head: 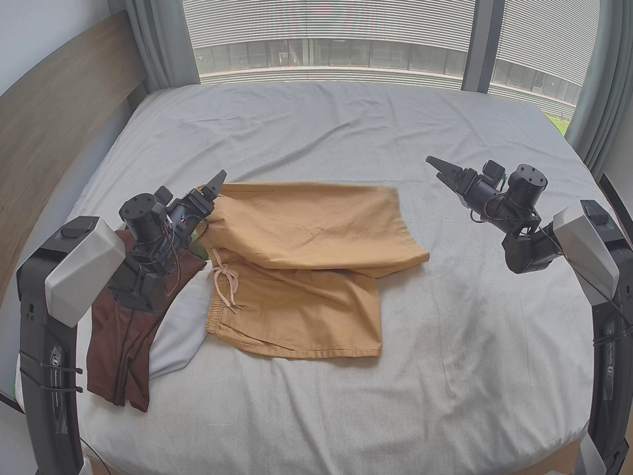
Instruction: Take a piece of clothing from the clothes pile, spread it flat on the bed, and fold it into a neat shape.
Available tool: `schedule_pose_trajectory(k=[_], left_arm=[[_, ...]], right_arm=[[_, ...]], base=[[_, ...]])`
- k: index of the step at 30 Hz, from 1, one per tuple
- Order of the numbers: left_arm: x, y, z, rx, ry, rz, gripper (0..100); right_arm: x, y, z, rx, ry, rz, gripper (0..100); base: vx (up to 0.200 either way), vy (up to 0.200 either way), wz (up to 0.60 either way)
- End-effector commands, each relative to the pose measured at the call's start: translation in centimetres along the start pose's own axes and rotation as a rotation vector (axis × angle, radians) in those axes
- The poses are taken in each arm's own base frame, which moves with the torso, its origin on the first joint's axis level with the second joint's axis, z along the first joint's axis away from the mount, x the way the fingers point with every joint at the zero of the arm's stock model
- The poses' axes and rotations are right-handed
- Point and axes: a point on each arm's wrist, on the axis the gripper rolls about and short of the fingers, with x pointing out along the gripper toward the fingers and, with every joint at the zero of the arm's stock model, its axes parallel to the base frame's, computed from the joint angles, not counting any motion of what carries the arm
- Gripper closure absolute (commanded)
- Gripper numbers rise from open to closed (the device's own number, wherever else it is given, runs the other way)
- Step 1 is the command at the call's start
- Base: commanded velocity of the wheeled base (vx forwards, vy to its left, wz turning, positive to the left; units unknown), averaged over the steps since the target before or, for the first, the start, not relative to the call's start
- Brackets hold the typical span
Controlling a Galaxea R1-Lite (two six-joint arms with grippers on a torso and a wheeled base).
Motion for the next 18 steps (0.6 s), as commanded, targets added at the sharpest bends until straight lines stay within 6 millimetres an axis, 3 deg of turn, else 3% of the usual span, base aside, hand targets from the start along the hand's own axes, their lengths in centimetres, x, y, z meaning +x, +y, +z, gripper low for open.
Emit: schedule_pose_trajectory(k=[1,5,10,12,13,18], left_arm=[[0.3,0.0,0.6,0.0,-0.013,0.021,0],[-0.2,-0.1,-0.1,-0.006,0.032,0.047,0],[-1.5,-0.6,0.3,-0.013,0.084,0.087,0],[-1.6,-0.6,0.3,-0.012,0.086,0.09,0],[-2.9,-0.9,0.4,-0.007,0.12,0.112,0],[-5.5,-1.2,0.7,0.041,0.173,0.138,0]], right_arm=[[-0.7,0.6,0.2,0.009,0.01,-0.012,0],[-2.1,1.7,-1.3,0.039,0.067,-0.051,0],[-4.0,1.7,-4.9,0.046,0.174,-0.111,0],[-4.1,1.7,-5.2,0.048,0.183,-0.116,0],[-5.2,1.6,-7.4,0.034,0.242,-0.141,0],[-6.4,1.9,-10.3,0.03,0.312,-0.15,0]], base=[[0.0,0.0,0.0],[0.0,0.0,0.0],[0.0,0.0,0.0],[0.0,0.0,0.0],[0.0,0.0,0.0],[0.0,0.0,0.0]])
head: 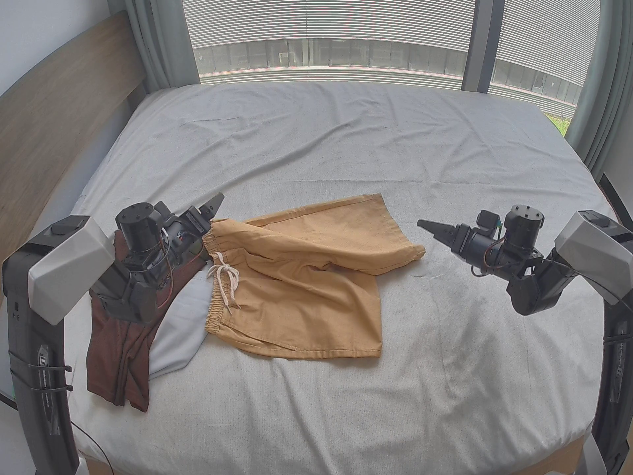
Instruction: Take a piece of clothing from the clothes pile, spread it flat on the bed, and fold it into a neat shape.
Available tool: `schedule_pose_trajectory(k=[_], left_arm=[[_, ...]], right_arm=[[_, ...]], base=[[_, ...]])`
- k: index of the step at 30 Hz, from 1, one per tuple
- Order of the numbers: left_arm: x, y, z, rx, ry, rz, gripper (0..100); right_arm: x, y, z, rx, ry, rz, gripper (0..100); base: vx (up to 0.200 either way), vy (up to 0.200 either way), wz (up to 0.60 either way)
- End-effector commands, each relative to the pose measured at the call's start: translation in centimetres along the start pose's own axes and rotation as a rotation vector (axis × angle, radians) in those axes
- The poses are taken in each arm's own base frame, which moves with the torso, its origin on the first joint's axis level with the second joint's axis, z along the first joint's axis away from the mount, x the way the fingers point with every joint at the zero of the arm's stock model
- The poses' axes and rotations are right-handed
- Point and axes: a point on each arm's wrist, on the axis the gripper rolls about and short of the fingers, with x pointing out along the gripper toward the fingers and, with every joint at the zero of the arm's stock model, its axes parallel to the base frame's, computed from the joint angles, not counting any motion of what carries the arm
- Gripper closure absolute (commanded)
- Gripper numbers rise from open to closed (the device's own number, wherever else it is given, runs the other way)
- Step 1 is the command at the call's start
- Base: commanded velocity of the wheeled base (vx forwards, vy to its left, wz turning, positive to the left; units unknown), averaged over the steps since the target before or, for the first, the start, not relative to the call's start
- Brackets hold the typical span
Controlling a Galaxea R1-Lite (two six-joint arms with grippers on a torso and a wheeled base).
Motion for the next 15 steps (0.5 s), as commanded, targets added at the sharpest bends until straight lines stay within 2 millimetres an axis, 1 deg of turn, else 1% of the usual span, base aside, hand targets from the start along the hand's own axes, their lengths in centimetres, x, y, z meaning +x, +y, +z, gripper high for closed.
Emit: schedule_pose_trajectory(k=[1,5,9,10,12,15], left_arm=[[-3.6,-1.1,1.2,0.036,0.041,0.023,0],[-6.1,-1.9,1.1,0.035,0.066,-0.008,0],[-8.9,-1.8,-0.4,0.027,0.139,-0.063,0],[-9.1,-1.8,-0.6,0.026,0.143,-0.067,0],[-10.1,-1.6,-1.2,0.026,0.157,-0.093,0],[-10.8,-1.4,-1.7,0.023,0.186,-0.092,0]], right_arm=[[-0.9,1.0,-4.1,-0.001,0.102,-0.01,0],[-0.9,1.4,-5.7,0.008,0.15,-0.011,0],[-0.6,0.4,-7.7,0.022,0.196,-0.026,0],[-0.5,0.4,-7.9,0.021,0.202,-0.025,0],[-0.3,0.0,-8.9,0.028,0.227,-0.031,0],[0.2,0.0,-9.9,0.037,0.254,-0.026,0]], base=[[0.0,0.0,0.0],[0.0,0.0,0.0],[0.0,0.0,0.0],[0.0,0.0,0.0],[0.0,0.0,0.0],[0.0,0.0,0.0]])
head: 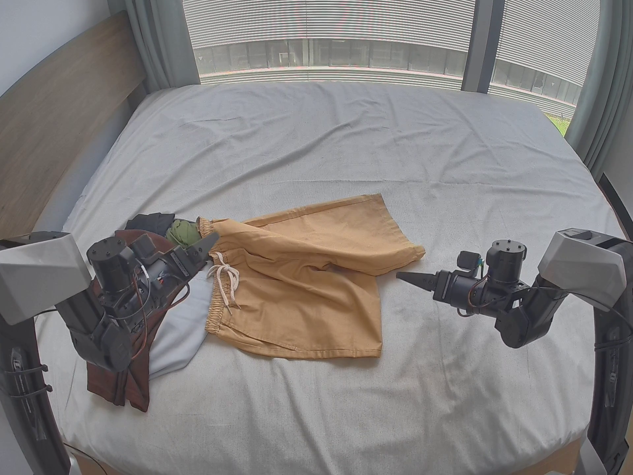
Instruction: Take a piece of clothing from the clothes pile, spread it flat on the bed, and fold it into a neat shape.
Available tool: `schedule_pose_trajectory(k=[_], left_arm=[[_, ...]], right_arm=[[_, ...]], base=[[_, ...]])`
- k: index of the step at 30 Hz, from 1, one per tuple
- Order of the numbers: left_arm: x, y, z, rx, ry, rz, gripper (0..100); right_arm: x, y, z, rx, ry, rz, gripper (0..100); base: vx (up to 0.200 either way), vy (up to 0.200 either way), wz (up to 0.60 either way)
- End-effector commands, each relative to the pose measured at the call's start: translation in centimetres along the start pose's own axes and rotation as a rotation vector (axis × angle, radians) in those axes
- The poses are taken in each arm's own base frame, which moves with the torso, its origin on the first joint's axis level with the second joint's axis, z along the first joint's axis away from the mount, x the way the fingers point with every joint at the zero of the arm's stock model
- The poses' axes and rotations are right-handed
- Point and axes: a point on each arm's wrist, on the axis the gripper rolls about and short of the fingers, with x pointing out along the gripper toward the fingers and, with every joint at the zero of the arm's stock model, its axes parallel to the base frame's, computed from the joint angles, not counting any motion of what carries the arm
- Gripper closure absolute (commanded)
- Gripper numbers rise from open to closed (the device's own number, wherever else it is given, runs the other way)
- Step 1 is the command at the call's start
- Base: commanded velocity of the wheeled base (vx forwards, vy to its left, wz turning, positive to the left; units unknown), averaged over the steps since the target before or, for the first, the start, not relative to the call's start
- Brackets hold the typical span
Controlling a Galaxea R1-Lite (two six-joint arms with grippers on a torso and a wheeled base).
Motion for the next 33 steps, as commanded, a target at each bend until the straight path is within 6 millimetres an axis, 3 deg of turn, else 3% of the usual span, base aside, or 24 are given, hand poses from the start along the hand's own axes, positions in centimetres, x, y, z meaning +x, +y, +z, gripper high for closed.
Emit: schedule_pose_trajectory(k=[1,17,28,29,33], left_arm=[[-2.1,-0.5,-0.9,-0.004,0.051,-0.022,0],[-1.9,-0.4,-0.8,0.013,0.047,-0.021,0],[-1.9,-0.4,-0.9,0.014,0.049,-0.023,0],[-1.9,-0.3,-0.9,0.013,0.05,-0.019,0],[-1.8,0.0,-1.4,0.009,0.064,-0.012,0]], right_arm=[[1.5,-0.8,-3.1,0.03,0.084,-0.004,0],[5.4,-0.9,-5.9,0.041,0.159,-0.015,0],[6.4,-1.0,-6.4,0.036,0.171,-0.04,0],[6.5,-0.8,-6.5,0.035,0.174,-0.037,100],[6.4,-0.3,-6.9,0.034,0.183,-0.039,100]], base=[[0.0,0.0,0.0],[0.0,0.0,0.0],[0.0,0.0,0.0],[0.0,0.0,0.0],[0.0,0.0,0.0]])
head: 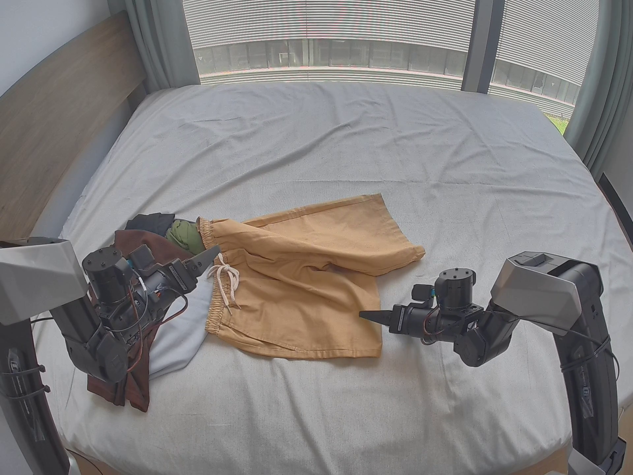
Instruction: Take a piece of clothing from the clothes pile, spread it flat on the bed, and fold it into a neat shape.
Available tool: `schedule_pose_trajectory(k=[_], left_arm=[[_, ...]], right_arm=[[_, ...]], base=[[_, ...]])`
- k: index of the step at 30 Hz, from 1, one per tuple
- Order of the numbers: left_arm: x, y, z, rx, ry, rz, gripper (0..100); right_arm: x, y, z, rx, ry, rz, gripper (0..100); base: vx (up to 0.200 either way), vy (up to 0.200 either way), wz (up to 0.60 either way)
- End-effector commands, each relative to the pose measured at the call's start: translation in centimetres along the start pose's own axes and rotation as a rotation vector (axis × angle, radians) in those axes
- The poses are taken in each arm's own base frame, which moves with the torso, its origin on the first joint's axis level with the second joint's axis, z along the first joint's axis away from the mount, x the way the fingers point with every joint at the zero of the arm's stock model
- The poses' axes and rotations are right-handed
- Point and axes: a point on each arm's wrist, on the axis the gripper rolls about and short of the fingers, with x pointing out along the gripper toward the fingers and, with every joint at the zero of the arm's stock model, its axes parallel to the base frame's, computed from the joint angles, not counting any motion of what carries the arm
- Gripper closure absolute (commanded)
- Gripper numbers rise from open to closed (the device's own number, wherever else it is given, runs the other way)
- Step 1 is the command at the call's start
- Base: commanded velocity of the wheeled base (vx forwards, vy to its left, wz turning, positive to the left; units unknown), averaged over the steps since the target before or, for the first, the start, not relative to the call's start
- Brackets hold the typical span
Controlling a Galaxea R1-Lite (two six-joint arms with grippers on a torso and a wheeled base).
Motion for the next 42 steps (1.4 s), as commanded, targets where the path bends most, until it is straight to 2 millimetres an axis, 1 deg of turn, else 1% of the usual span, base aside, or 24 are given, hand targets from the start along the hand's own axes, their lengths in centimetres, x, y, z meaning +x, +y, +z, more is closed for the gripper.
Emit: schedule_pose_trajectory(k=[1,5,12,15,19,22,25,26,27,31,32,34,36,38,40,41,42], left_arm=[[0.1,0.3,-0.5,-0.004,0.014,0.008,0],[0.2,0.6,-0.8,-0.008,0.022,0.017,0],[0.2,0.6,-0.9,-0.01,0.025,0.018,0],[0.2,0.6,-0.8,-0.009,0.023,0.015,0],[0.2,0.6,-0.8,-0.009,0.022,0.015,0],[0.2,0.6,-0.8,-0.009,0.022,0.015,0],[0.1,0.5,-0.9,-0.01,0.025,0.016,0],[0.1,0.5,-0.9,-0.01,0.025,0.016,0],[0.2,0.5,-0.8,-0.009,0.024,0.014,0],[0.2,0.5,-0.8,-0.008,0.023,0.015,0],[0.2,0.5,-0.8,-0.009,0.023,0.015,0],[0.2,0.5,-0.9,-0.01,0.027,0.016,0],[0.2,0.5,-0.9,-0.01,0.027,0.016,0],[0.2,0.5,-1.0,-0.009,0.028,0.016,0],[0.2,0.5,-1.0,-0.009,0.029,0.015,0],[0.2,0.4,-1.1,-0.009,0.033,0.014,0],[0.2,0.4,-1.2,-0.01,0.034,0.015,0]], right_arm=[[0.1,0.4,-0.5,0.0,0.01,-0.003,100],[-0.5,1.1,-0.7,0.001,0.016,-0.007,100],[-4.3,3.9,-0.3,0.0,0.017,-0.008,100],[-5.5,4.4,-0.9,0.004,0.025,-0.012,100],[-6.2,4.3,-1.9,-0.019,0.039,-0.019,100],[-6.1,4.1,-1.9,-0.029,0.029,-0.019,100],[-5.4,3.2,-2.0,-0.023,0.03,-0.028,100],[-5.4,3.2,-2.0,-0.023,0.03,-0.028,100],[-5.1,2.2,-1.9,-0.016,0.023,-0.042,100],[-4.6,0.9,-1.6,-0.025,0.01,-0.055,100],[-4.5,0.9,-1.6,-0.026,0.009,-0.055,0],[-4.2,0.5,-1.4,-0.028,0.002,-0.055,0],[-4.0,0.6,-1.3,-0.034,-0.001,-0.05,0],[-3.2,0.7,-1.6,-0.032,0.016,-0.045,0],[-3.1,0.7,-1.6,-0.033,0.019,-0.043,0],[-2.1,1.1,-1.2,-0.037,0.033,-0.033,0],[-1.6,1.1,-0.9,-0.036,0.036,-0.032,0]], base=[[0.0,0.0,0.0],[0.0,0.0,0.0],[0.0,0.0,0.0],[0.0,0.0,0.0],[0.0,0.0,0.0],[0.0,0.0,0.0],[0.0,0.0,0.0],[0.0,0.0,0.0],[0.0,0.0,0.0],[0.0,0.0,0.0],[0.0,0.0,0.0],[0.0,0.0,0.0],[0.0,0.0,0.0],[0.0,0.0,0.0],[0.0,0.0,0.0],[0.0,0.0,0.0],[0.0,0.0,0.0]])
